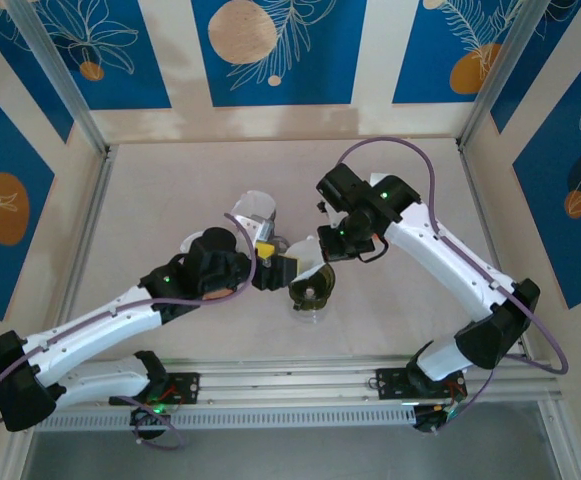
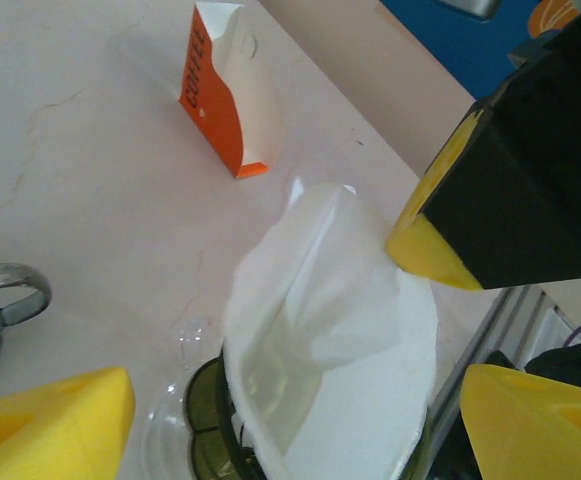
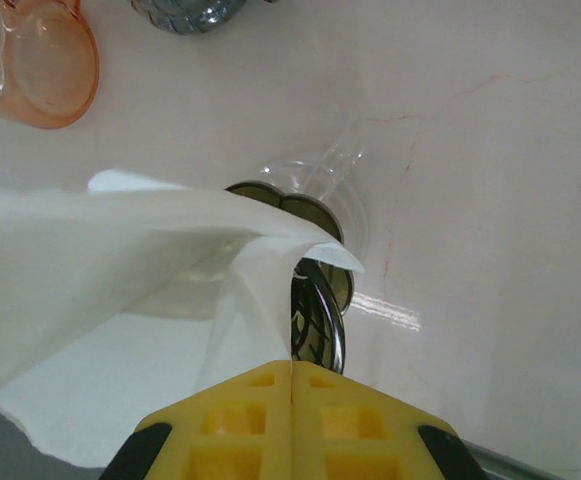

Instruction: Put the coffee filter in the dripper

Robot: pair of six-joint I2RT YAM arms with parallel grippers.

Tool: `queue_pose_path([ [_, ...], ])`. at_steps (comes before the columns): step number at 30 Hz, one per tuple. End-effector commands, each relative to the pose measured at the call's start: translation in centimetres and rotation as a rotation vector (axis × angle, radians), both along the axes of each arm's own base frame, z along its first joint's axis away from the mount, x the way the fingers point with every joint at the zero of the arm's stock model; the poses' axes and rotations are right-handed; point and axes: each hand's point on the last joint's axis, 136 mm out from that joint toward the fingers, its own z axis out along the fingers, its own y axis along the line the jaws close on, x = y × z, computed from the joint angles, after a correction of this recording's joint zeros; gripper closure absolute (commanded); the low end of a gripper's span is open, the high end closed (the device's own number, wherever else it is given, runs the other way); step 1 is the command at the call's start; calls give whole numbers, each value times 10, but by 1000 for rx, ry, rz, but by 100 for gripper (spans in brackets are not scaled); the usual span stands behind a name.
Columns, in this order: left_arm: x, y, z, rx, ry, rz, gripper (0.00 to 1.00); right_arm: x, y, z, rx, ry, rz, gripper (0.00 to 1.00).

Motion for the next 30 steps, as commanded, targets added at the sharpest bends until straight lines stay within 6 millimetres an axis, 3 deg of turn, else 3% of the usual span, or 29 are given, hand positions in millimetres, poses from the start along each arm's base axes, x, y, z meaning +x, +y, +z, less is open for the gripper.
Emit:
queue_pose_path([
  [1, -4, -4, 13, -52, -8, -38, 15, -8, -4, 7, 7, -24, 48, 100],
  [19, -8, -10, 17, -47, -7, -84, 11, -41, -12, 33, 12, 55, 113, 100],
  [30, -16, -17, 11, -55, 23, -137, 10, -26, 12, 6, 20, 53, 176, 100],
])
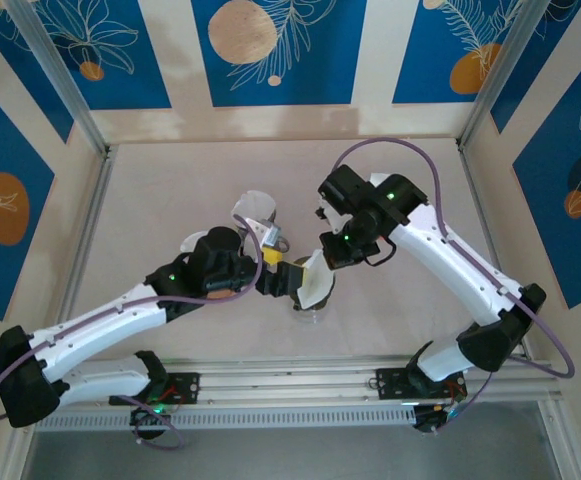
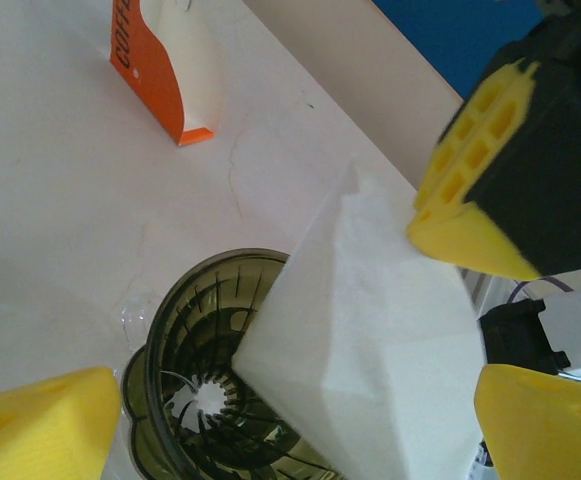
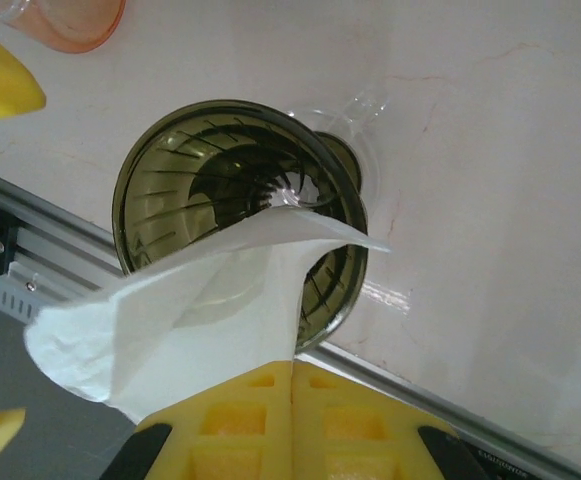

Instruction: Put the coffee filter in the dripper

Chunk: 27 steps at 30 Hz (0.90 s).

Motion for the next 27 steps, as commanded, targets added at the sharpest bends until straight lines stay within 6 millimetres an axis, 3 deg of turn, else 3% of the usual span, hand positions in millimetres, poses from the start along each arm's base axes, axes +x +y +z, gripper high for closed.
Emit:
queue_pose_path([
  [1, -1, -1, 19, -43, -27, -20, 12, 0, 13, -9, 24, 20, 63, 100],
  [8, -5, 1, 10, -11, -7, -34, 17, 4, 12, -17, -7, 9, 107, 100],
  [19, -1, 11, -17, 119, 56, 13, 34, 6, 10, -17, 9, -26, 62, 100],
  [21, -2, 10, -20, 118, 66, 11, 36, 7, 10, -17, 20, -34, 39, 95],
  [27, -1, 7, -25, 117, 84, 7, 39, 6, 10, -4, 92, -93, -52, 66],
])
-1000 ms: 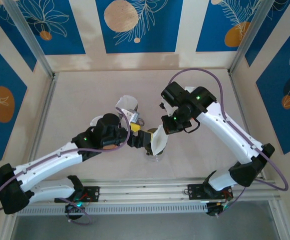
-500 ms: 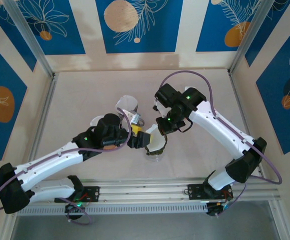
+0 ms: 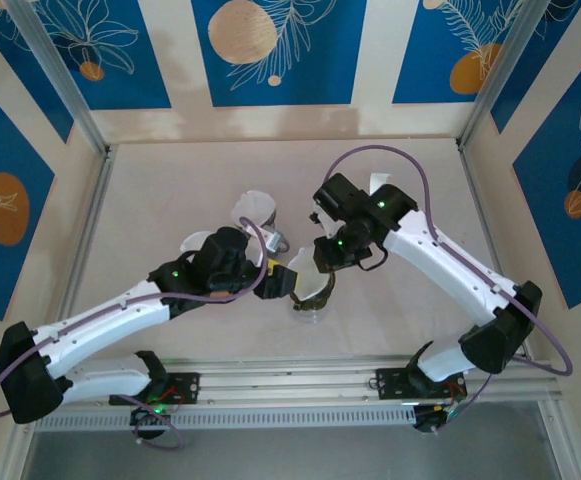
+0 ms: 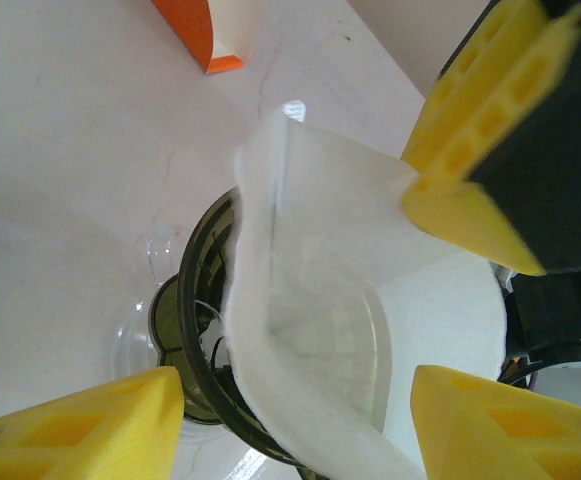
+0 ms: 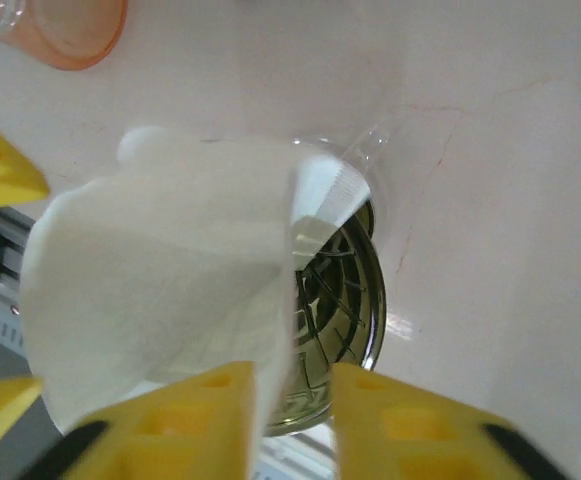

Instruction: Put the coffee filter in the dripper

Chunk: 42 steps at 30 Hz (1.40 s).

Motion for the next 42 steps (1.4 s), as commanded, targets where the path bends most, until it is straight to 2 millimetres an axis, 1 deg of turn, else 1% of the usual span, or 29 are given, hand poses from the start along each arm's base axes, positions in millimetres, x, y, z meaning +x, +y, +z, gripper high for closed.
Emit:
queue_pose_path([
  [1, 4, 0, 4, -1, 2, 9, 39, -1, -1, 17, 65, -61, -69, 62],
  [4, 4, 0, 3, 1, 3, 12, 39, -3, -6, 19, 86, -87, -129, 51],
  [5, 4, 0, 3, -1, 2, 12, 39, -5, -7, 17, 95, -88, -147, 50],
  [10, 4, -2, 3, -6, 4, 8, 39, -13, 0, 13, 158, -91, -207, 48],
  [17, 4, -3, 3, -13, 8, 6, 39, -21, 10, -1, 174, -82, -247, 45],
  [18, 4, -3, 2, -12, 10, 6, 39, -21, 10, -4, 170, -75, -251, 47],
  [20, 3, -3, 2, -13, 13, 6, 39, -21, 10, -7, 160, -69, -253, 56],
  [23, 3, -3, 5, -22, 9, 4, 37, -21, 7, -8, 137, -73, -250, 77],
  [25, 3, -3, 8, -28, 6, 6, 34, -20, 5, -8, 118, -79, -242, 92],
  [26, 3, -3, 10, -31, 1, 6, 31, -20, 2, -7, 105, -85, -239, 98],
  [27, 4, -2, 11, -32, -2, 9, 30, -19, 0, -8, 84, -88, -237, 100],
  [33, 6, -1, 11, -25, -15, 22, 22, -17, -10, -10, -12, -102, -212, 100],
  [37, 8, -1, 5, -9, -11, 27, 21, -13, -12, -13, -73, -119, -186, 100],
  [42, 11, 2, -4, 17, -2, 47, 22, -10, -11, -22, -122, -122, -172, 100],
])
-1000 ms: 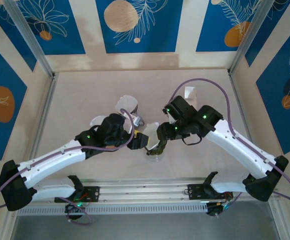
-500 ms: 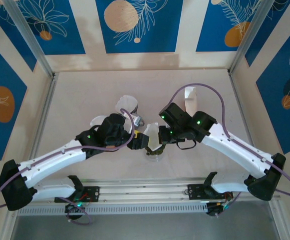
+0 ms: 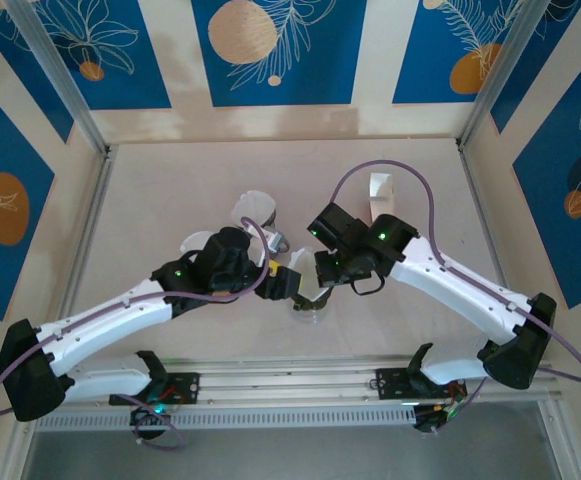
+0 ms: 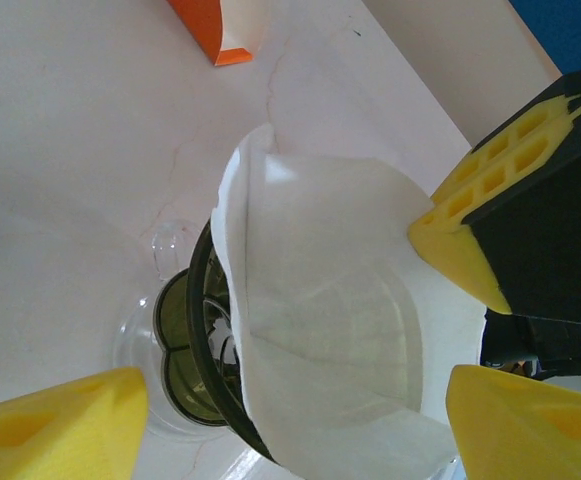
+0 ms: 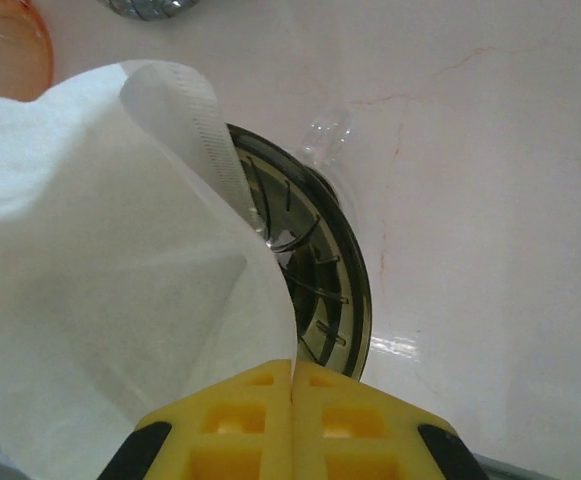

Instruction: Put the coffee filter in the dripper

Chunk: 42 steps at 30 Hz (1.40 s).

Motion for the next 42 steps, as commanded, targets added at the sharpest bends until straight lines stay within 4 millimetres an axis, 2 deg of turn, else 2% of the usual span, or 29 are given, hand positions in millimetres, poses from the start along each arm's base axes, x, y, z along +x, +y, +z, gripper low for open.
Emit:
queue_pose_path([
  [1, 9, 3, -1, 17, -17, 36, 22, 3, -6, 0, -64, -20, 17, 100],
  [5, 12, 8, -7, 51, -17, 59, 25, 4, -5, -3, -85, -27, 24, 100],
  [13, 18, 17, -26, 143, 3, 99, 38, 5, -3, -2, -88, -30, 27, 100],
  [17, 16, 17, -25, 145, 8, 93, 41, 5, -4, 0, -85, -35, 20, 100],
  [18, 15, 17, -25, 140, 10, 86, 41, 6, -4, 3, -82, -44, 20, 97],
  [19, 14, 15, -24, 134, 13, 78, 41, 6, -4, 7, -78, -58, 21, 90],
  [23, 13, 13, -25, 122, 19, 69, 41, 13, -3, 21, -47, -107, 17, 54],
  [25, 13, 12, -26, 122, 24, 70, 41, 16, -2, 21, -41, -105, 19, 46],
  [28, 13, 11, -27, 120, 27, 69, 40, 19, 1, 14, -50, -93, 22, 40],
  [34, 13, 11, -29, 122, 32, 71, 40, 23, -12, -3, -87, -62, -7, 37],
  [38, 13, 11, -30, 123, 34, 68, 39, 17, 6, -11, -21, -30, 70, 33],
  [42, 12, 11, -28, 119, 36, 70, 36, 15, 13, -26, -50, 3, 93, 32],
])
